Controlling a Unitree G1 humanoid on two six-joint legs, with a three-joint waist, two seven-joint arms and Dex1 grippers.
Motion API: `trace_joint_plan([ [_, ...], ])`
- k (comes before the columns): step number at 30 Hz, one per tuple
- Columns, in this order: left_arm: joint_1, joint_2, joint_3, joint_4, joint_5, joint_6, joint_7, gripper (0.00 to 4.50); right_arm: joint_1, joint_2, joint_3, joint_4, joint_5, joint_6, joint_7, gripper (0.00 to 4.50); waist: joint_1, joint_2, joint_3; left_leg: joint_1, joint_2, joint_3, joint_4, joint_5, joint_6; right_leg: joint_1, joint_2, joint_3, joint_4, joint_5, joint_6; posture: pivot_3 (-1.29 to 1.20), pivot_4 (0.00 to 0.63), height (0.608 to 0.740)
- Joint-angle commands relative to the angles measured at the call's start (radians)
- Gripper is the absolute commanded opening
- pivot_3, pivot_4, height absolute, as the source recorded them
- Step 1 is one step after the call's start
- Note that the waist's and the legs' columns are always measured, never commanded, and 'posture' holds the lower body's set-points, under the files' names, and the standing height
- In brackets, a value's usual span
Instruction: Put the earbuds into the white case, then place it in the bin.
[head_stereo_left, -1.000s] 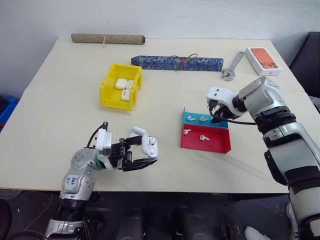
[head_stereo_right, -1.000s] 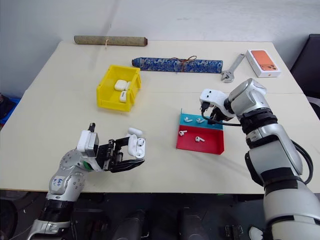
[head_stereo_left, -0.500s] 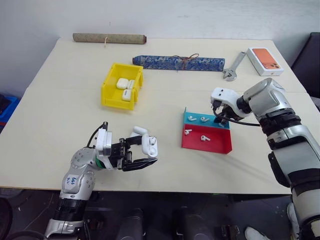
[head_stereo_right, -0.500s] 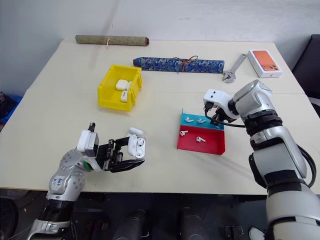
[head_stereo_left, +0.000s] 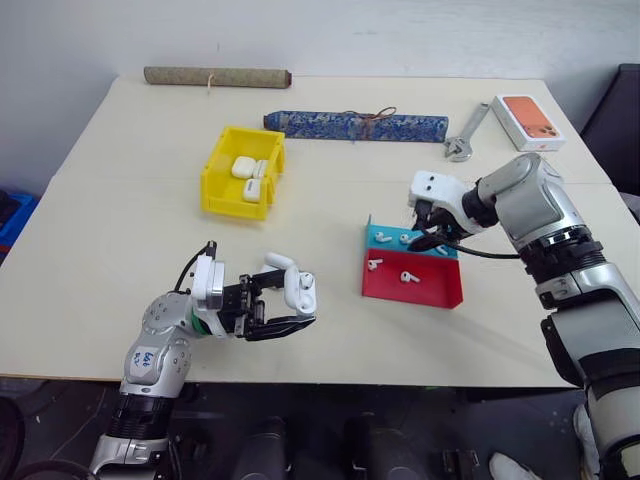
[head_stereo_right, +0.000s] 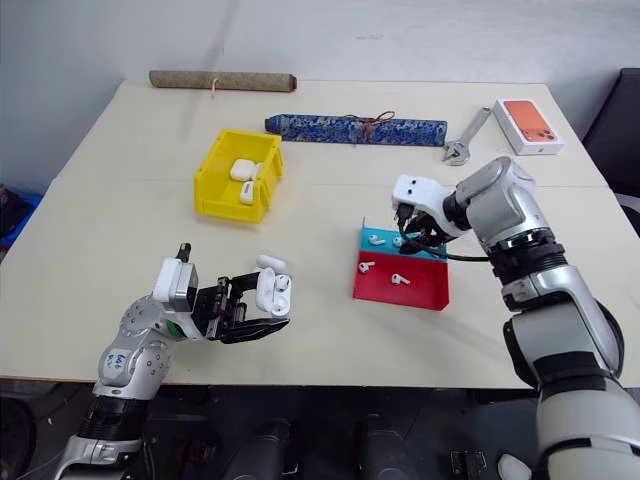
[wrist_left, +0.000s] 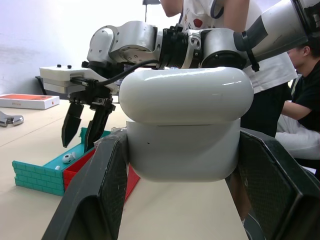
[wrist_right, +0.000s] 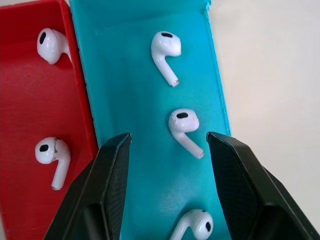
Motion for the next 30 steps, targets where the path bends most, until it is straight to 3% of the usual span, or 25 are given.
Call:
trace_joint_plan([
  [1,0.003,0.003,0.001,-0.019,-0.006,0.001,-0.001,2.84,-0.024,0.001,0.025,0.061,-0.042,-0.174,-0.032,2.49,-0.001,0.0,0.0,0.0,0.0,0.0,0.0,0.0,0.0,0.0,0.0,0.0,0.0,0.0,0.0,0.0,0.15,0.74],
  [11,0.012,0.004,0.003,-0.034,-0.007,0.006,0.009,2.84,-0.114,0.069,0.065,0.312,-0.107,-0.431,-0.047,2.49,-0.005,0.0,0.0,0.0,0.0,0.0,0.0,0.0,0.0,0.0,0.0,0.0,0.001,0.0,0.0,0.0,0.15,0.74],
  [25,0.024,0.008,0.008,-0.051,-0.009,0.006,0.024,2.84,-0.195,0.124,0.071,0.492,-0.168,-0.485,0.001,2.49,-0.004,0.0,0.0,0.001,0.0,0.0,0.001,0.0,0.0,0.0,0.0,0.0,0.002,0.0,0.0,0.0,0.15,0.74],
  [28,0.025,0.008,0.008,-0.052,-0.009,0.006,0.026,2.84,-0.197,0.125,0.071,0.509,-0.173,-0.488,0.002,1.95,-0.004,0.0,0.0,0.001,0.0,0.0,0.001,0.0,0.0,0.0,0.0,0.0,0.002,0.0,0.0,0.0,0.15,0.74],
  [30,0.025,0.009,0.008,-0.053,-0.009,0.006,0.026,2.84,-0.198,0.127,0.067,0.517,-0.173,-0.485,-0.005,1.3,-0.004,0.0,0.0,0.001,0.0,0.0,0.001,0.0,0.0,0.0,0.0,0.0,0.002,0.0,0.0,0.0,0.15,0.74],
])
